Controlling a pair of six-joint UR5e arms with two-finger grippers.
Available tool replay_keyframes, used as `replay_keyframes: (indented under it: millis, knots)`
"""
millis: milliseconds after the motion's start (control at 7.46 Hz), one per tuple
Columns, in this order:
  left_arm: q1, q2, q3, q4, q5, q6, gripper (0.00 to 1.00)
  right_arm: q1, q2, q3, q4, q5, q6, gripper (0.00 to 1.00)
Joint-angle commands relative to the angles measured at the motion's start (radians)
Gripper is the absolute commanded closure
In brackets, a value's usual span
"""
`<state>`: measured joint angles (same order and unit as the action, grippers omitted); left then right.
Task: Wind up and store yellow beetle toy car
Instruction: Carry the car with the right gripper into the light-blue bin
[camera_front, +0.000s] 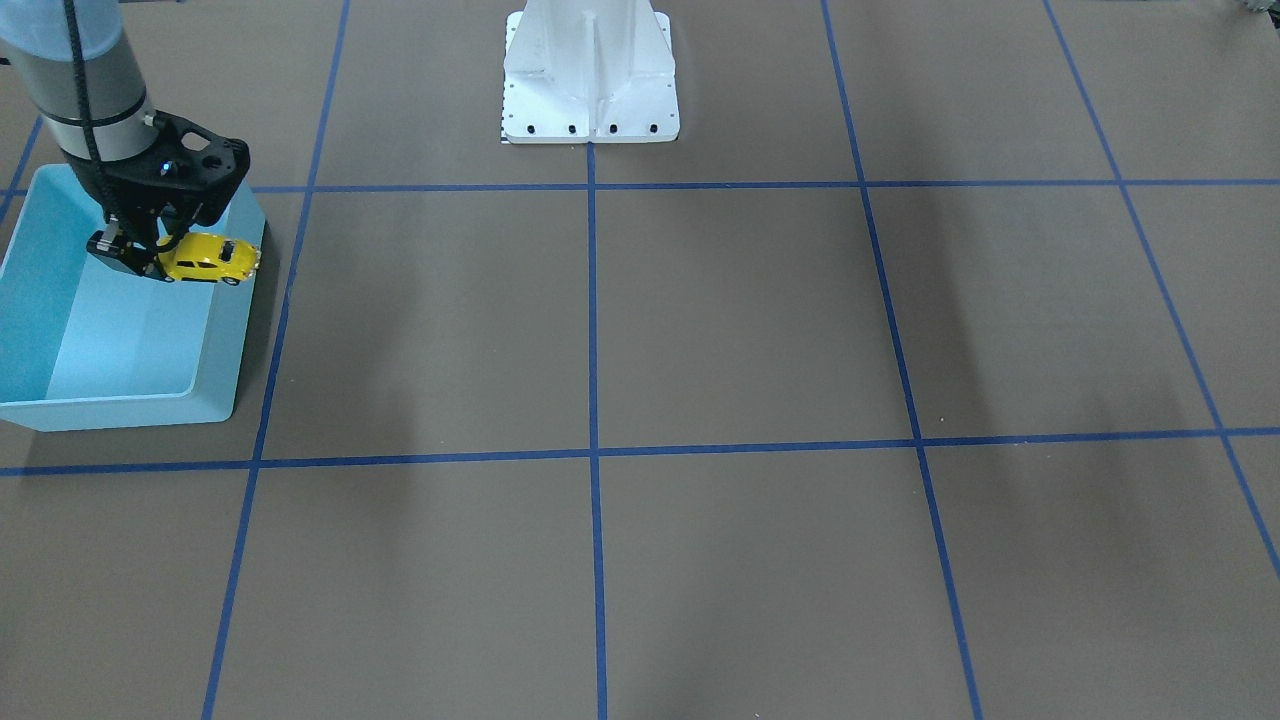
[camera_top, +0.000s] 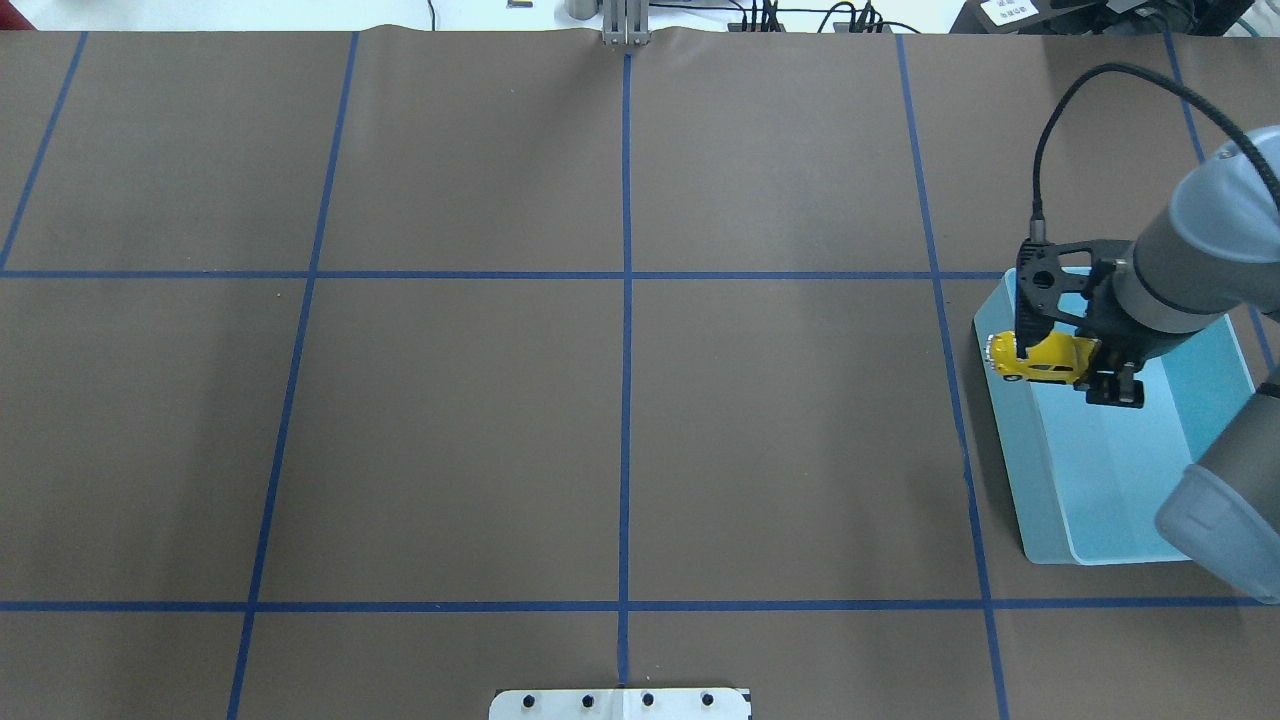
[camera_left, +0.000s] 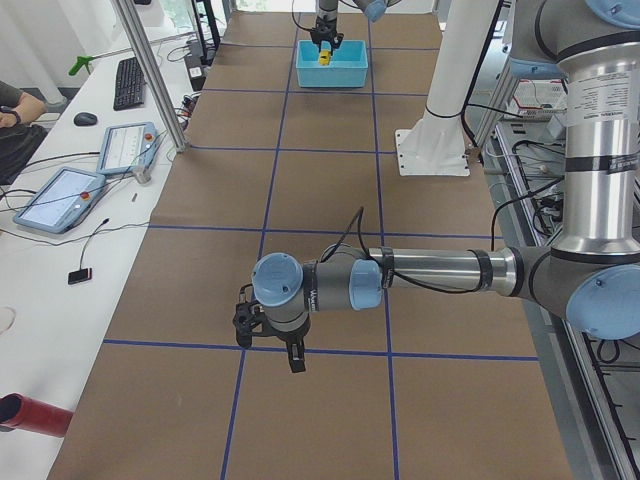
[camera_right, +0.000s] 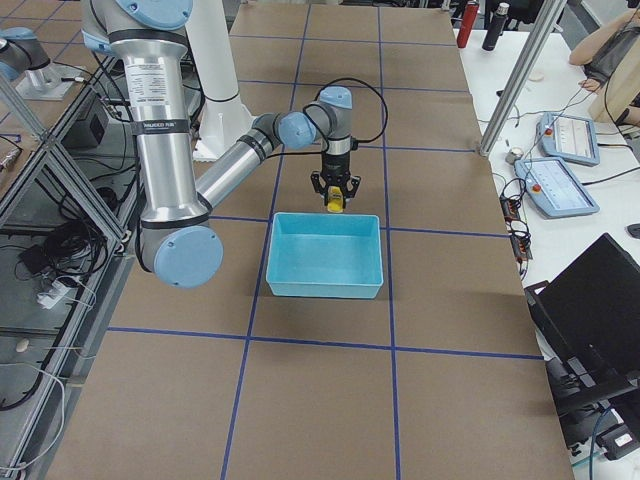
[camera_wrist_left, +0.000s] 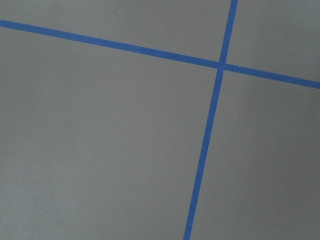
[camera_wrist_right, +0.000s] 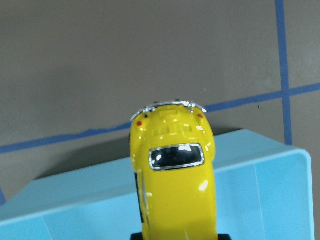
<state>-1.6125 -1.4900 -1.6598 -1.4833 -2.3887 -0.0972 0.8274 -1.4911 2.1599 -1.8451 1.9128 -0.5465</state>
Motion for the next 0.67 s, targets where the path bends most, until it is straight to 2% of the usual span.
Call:
replay_keyframes:
  millis: [0, 134, 268, 402, 536]
  knots:
    - [0.0, 0.001, 0.0, 0.0, 0.0, 0.001, 0.0, 0.036, -0.186, -0.005, 0.193, 0.012, -0.039, 0.88]
    - [0.0, -0.001, 0.0, 0.0, 0.0, 0.001, 0.0, 0.062, -0.269, -0.035, 0.325, 0.052, -0.041, 0.86]
    - [0.0, 0.001, 0.0, 0.0, 0.0, -0.001, 0.0, 0.085, -0.325, -0.073, 0.44, 0.093, -0.043, 0.64]
    - [0.0, -0.001, 0.0, 0.0, 0.0, -0.001, 0.0, 0.084, -0.325, -0.106, 0.496, 0.1, -0.036, 0.28]
    - [0.0, -0.001, 0.0, 0.0, 0.0, -0.001, 0.0, 0.082, -0.316, -0.123, 0.498, 0.1, -0.027, 0.01]
